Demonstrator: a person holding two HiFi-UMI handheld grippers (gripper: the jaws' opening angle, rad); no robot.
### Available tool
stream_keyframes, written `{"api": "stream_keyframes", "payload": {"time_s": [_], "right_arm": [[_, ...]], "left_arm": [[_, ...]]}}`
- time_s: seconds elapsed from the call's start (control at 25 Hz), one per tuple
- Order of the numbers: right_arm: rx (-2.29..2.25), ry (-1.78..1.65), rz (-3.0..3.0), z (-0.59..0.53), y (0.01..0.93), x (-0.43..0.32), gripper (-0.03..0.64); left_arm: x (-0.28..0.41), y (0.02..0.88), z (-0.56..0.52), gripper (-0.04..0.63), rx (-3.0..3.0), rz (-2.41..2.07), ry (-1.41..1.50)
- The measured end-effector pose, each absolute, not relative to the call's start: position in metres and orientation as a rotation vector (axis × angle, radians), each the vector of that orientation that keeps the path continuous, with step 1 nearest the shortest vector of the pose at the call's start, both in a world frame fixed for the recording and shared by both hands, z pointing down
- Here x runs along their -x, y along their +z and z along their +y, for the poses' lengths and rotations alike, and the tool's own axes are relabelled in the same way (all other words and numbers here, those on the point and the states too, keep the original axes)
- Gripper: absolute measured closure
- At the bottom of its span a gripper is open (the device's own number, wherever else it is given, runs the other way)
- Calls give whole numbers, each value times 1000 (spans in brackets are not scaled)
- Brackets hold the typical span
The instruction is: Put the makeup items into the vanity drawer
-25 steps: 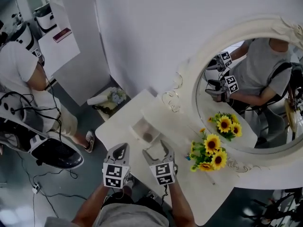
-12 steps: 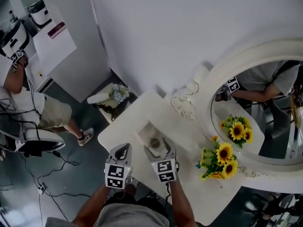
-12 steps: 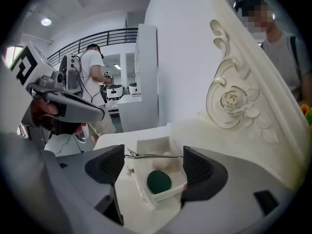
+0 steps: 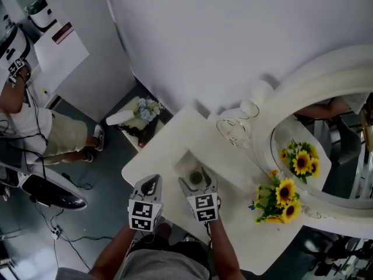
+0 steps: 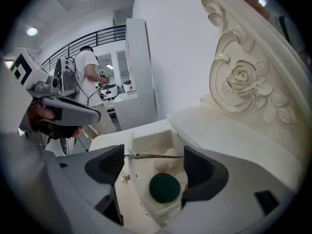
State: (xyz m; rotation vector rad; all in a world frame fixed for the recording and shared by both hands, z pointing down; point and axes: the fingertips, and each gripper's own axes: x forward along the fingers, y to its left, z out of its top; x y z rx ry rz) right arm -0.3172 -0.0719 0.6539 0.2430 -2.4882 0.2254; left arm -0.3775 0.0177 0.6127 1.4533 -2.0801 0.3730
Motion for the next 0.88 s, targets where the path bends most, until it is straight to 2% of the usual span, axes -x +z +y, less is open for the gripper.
{"api": "stream_keyframes", "payload": {"time_s": [0.48, 0.88], "right_arm": [[-264, 216, -2461, -76, 663, 309, 225], [-368, 187, -2543, -84, 616, 293, 225]], "left_arm": [[380, 613, 16, 595, -1469, -2076, 368], [366, 583, 6, 595, -1545, -2104, 357]]}}
